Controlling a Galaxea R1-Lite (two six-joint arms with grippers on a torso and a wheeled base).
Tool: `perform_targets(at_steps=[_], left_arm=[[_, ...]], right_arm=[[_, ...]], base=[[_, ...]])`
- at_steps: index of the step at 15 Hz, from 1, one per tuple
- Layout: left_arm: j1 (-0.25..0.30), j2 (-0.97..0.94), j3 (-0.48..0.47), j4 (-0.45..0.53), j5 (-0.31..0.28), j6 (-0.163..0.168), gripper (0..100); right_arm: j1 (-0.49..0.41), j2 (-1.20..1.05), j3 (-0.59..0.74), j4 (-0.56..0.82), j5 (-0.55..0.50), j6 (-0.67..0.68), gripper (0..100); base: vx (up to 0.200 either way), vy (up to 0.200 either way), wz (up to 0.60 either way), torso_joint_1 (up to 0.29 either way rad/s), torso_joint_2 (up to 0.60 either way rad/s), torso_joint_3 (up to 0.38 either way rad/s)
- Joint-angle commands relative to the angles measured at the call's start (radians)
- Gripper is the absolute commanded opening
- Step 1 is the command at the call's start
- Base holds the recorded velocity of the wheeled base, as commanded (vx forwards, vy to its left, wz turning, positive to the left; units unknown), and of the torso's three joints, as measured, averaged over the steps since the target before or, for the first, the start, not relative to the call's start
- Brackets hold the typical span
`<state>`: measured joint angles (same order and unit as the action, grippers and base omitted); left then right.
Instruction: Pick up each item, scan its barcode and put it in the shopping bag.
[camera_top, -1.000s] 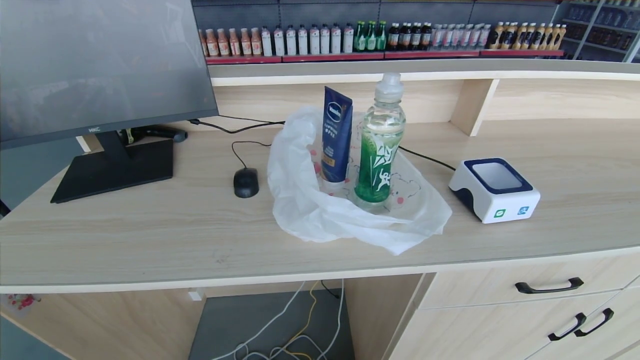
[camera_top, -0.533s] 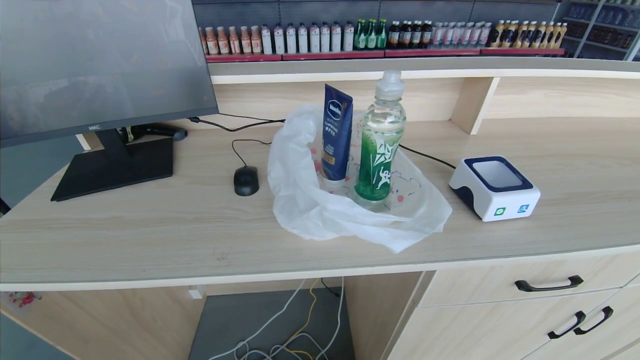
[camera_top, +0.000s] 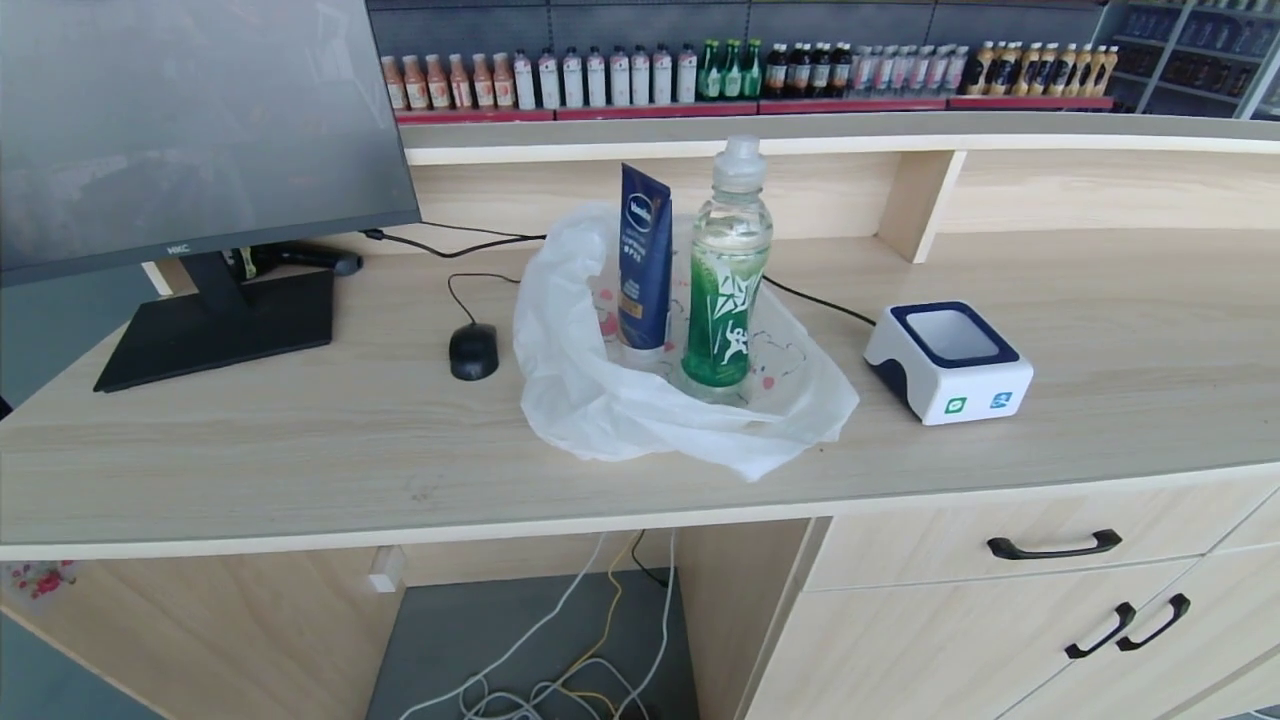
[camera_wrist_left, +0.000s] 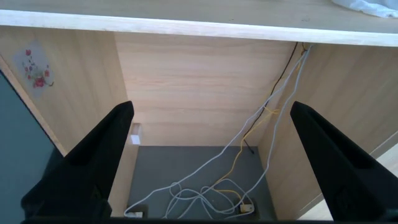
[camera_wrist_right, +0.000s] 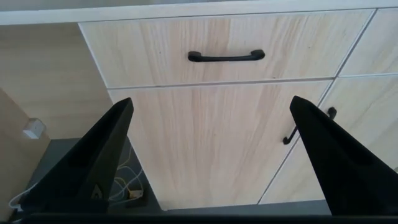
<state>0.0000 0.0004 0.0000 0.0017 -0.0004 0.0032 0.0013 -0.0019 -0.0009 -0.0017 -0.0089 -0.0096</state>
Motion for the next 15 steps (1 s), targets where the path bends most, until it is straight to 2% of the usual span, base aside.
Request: perform_targets(at_steps=[1, 5, 15], left_arm=[[0.0, 0.0, 0.0, 0.0, 0.0, -0.002, 100], [0.0, 0.0, 0.0, -0.002, 0.0, -0.014, 100], [0.0, 0.001, 0.0, 0.0, 0.0, -0.019, 100]], right_arm=[[0.0, 0.002, 0.001, 0.0, 0.0, -0.001, 100], [0.0, 0.002, -0.001, 0.0, 0.0, 0.005, 100], [0.0, 0.002, -0.001, 0.0, 0.0, 0.005, 100]], base=[[0.0, -0.2, 0.0, 0.012, 0.01, -0.002], [0.0, -0.2, 0.0, 0.002, 0.0, 0.004], [0.0, -0.2, 0.0, 0.003, 0.0, 0.002]])
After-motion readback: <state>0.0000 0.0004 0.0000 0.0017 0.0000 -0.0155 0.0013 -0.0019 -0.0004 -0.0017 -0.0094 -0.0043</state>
